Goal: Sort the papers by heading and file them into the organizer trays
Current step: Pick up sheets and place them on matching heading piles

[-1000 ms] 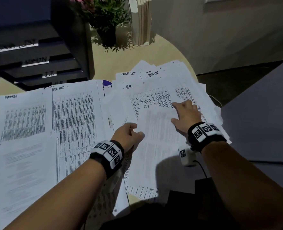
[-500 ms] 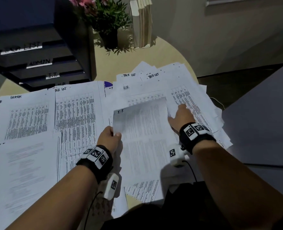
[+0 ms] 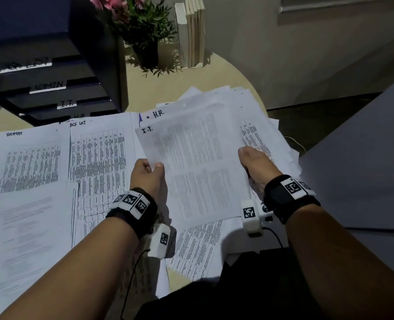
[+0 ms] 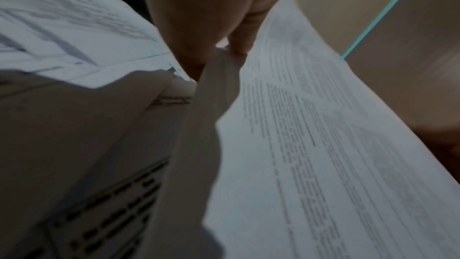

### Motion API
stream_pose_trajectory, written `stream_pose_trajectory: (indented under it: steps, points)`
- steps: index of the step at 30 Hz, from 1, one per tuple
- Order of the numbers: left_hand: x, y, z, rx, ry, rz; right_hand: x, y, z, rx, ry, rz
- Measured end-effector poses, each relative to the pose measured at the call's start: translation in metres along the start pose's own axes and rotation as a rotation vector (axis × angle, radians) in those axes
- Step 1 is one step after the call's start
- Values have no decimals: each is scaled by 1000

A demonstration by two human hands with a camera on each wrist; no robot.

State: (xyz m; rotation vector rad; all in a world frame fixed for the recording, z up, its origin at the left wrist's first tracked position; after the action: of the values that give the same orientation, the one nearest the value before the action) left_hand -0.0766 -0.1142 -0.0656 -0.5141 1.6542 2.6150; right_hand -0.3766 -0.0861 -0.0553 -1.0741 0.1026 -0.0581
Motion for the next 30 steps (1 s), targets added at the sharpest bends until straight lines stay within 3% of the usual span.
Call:
stream_pose_trajectory:
  steps: [3,7,11,14,19,26,30]
  points:
    - [6,12,10,85,27,-114,-3,-4,2,-6,5,25]
    - [34,13,33,69,-145,-190,-17,9,1,15,68,309]
    - [35,12,13,196,-147,-624,-24,28,9,45,-42,534]
    - [30,4,3,181,-136,-837,-27,33,14,30,-81,632]
    - [33,1,5,88,-215,-942,-44,23,10,-19,73,876]
    - [45,0,7,76,-336,-827,-54,25,10,53,125,871]
    - [26,-3,1,3,-215,-528,-64,23,12,75,118,787]
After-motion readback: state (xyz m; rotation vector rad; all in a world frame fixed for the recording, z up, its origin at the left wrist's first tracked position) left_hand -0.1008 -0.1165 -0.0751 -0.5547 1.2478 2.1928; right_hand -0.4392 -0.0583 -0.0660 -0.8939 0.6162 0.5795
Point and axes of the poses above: each hand's wrist, its own z-axis away from the middle knuckle, its own x-axis out of the palm, y = z × x, the point moved 7 cm from there along -z, towards the middle knuckle, and after that the axes turned 3 degrees about -y, right-handed, at the moved point
